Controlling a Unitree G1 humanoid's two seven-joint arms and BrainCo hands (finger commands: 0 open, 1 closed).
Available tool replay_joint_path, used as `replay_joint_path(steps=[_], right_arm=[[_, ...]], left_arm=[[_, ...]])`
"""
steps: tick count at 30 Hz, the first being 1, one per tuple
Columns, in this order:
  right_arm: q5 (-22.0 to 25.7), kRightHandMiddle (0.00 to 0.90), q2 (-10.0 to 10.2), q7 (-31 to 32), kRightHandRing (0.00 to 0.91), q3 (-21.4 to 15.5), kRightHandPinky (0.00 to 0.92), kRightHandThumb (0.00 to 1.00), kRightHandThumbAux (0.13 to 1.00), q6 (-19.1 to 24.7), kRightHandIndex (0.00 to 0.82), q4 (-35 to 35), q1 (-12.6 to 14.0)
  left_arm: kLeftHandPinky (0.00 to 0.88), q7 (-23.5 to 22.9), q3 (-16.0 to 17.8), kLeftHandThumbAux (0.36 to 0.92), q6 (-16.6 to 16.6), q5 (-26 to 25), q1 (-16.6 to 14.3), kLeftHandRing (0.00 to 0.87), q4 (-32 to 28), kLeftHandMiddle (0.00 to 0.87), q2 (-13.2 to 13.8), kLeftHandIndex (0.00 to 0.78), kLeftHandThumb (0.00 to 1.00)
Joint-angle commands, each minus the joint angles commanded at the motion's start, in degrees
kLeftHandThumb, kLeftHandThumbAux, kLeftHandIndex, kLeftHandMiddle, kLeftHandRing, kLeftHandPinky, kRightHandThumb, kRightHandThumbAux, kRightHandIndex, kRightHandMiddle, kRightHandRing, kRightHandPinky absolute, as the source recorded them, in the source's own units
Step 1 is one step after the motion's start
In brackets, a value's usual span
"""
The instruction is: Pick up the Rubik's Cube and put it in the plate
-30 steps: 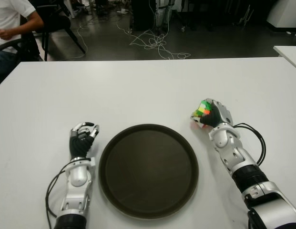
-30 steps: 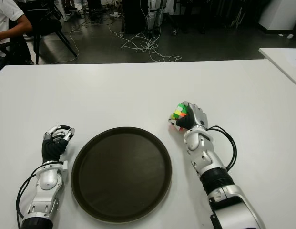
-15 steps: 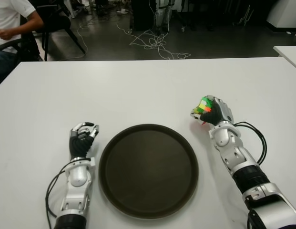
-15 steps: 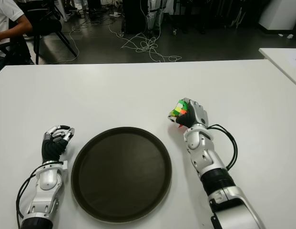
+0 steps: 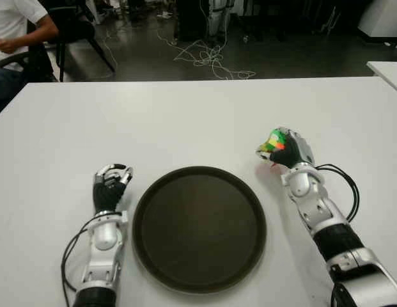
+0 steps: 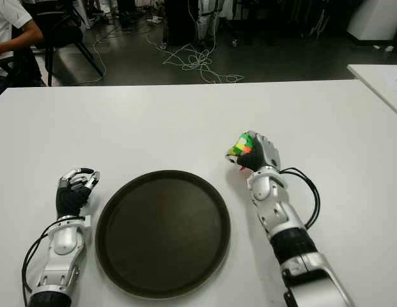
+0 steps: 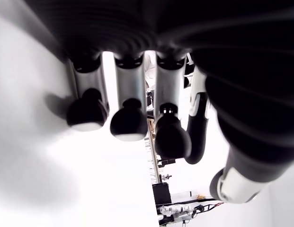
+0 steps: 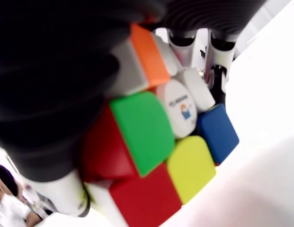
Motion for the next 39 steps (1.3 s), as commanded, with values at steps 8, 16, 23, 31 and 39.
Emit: replay_joint_path(steps=[8, 16, 23, 31, 39], right_arm=[[0.8, 0.829, 2.0, -1.2, 0.84, -0.3, 0.836, 0.268, 0.785, -6.6, 0.672, -14.9, 6.8], [2.3, 0.826, 5.0, -3.2, 0.841, 0.5, 0.84, 0.274, 0.757, -18.4, 0.624, -18.2, 9.2], [3.1, 0.839, 6.4, -2.5, 0.853, 0.9, 0.857, 0.316, 0.75, -26.0, 0.63, -17.0, 9.3], [3.7, 0.848, 7.1, -0.3, 0.86, 2.4, 0.861, 0.242, 0.758, -31.4, 0.662, -15.1, 8.9], [0.6, 0.836, 7.3, 2.1, 0.856, 4.0, 0.846, 0.124, 0.783, -29.4, 0.663, -16.3, 8.9]], left_arm=[[0.825, 0.0, 0.0, 0.7, 0.9, -0.1, 0.0, 0.828, -0.7, 0.823, -0.2, 0.445, 0.716], [0.826, 0.0, 0.2, 0.699, 1.5, -0.4, -0.2, 0.832, -1.0, 0.824, -0.3, 0.445, 0.717], [0.821, 0.0, -0.1, 0.699, 0.6, 0.0, -0.1, 0.83, -0.6, 0.824, -0.1, 0.445, 0.717], [0.816, 0.7, -0.2, 0.7, 0.0, 0.7, -0.3, 0.828, 0.0, 0.819, -0.1, 0.445, 0.716], [0.816, 0.5, -0.2, 0.7, -0.8, 0.4, -0.2, 0.825, 0.3, 0.822, -0.2, 0.445, 0.715]])
